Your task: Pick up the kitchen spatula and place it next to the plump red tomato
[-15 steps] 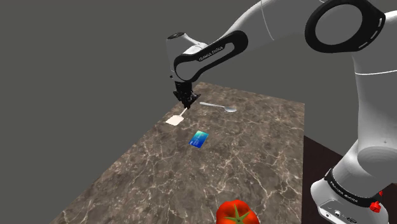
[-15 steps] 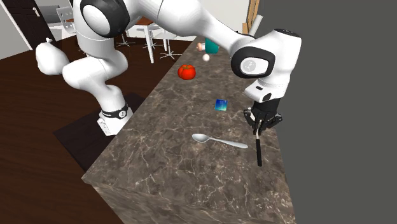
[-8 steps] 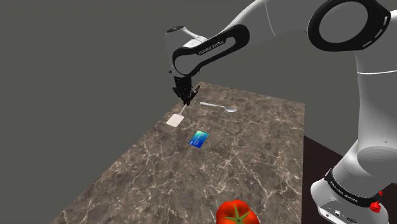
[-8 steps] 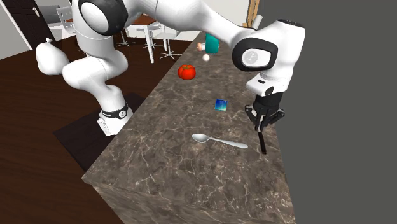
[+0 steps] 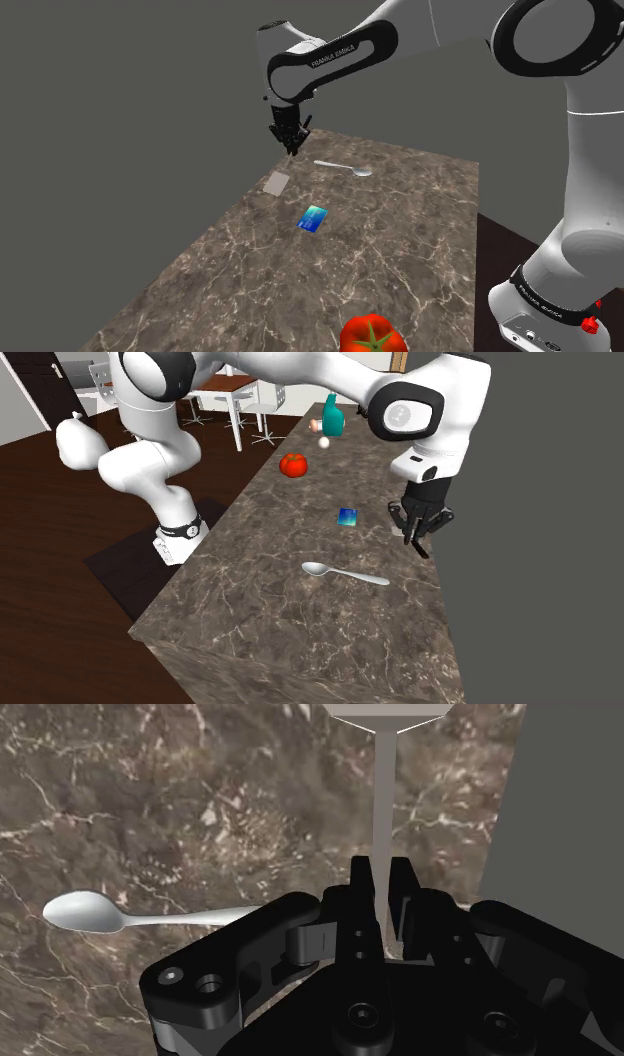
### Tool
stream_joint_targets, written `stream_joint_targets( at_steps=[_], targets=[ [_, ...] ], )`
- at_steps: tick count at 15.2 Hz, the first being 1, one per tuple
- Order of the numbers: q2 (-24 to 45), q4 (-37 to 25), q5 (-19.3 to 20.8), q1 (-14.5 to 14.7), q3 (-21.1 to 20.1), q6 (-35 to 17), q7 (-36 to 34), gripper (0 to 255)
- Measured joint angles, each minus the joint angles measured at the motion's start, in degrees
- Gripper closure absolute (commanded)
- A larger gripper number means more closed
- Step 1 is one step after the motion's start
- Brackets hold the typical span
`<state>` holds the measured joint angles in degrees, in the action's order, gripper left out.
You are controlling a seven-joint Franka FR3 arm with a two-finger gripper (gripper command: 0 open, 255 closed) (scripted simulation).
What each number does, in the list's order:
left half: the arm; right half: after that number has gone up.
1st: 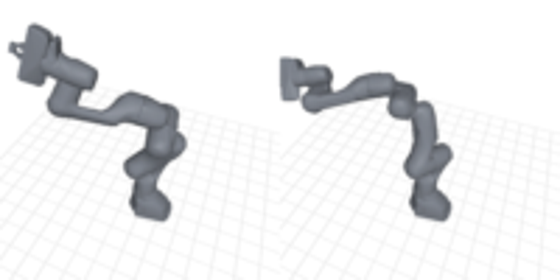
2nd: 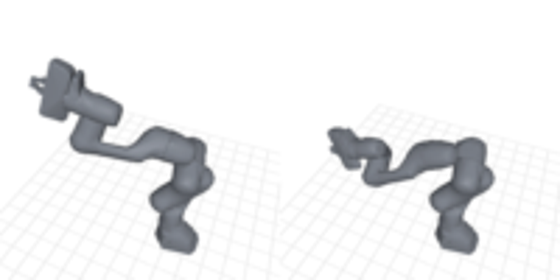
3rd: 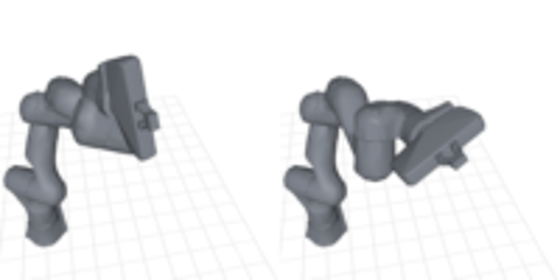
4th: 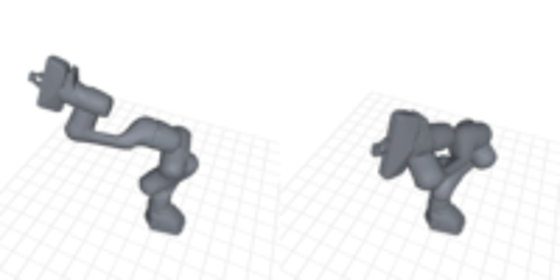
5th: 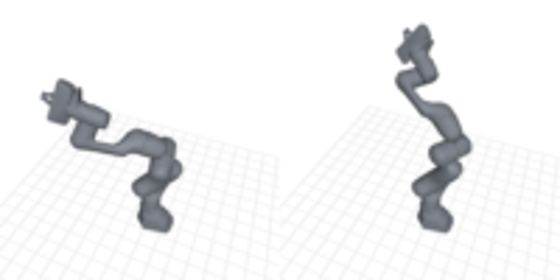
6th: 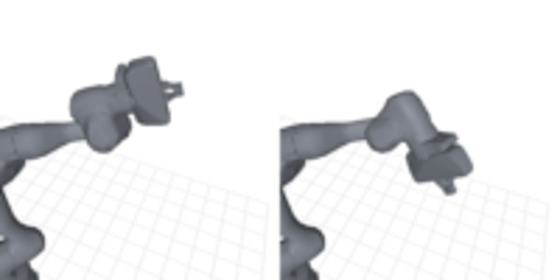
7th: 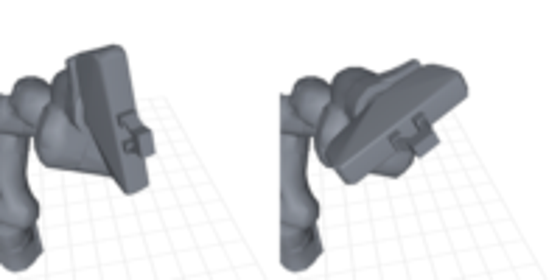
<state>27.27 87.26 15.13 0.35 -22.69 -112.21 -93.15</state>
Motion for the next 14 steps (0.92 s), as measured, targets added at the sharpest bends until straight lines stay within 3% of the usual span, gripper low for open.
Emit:
stream_joint_targets(
  at_steps=[14],
  targets=[
    [-1.9, -8.2, -1.2, 0.5, -0.6, 9.9, 1.4, 255]
  ],
)
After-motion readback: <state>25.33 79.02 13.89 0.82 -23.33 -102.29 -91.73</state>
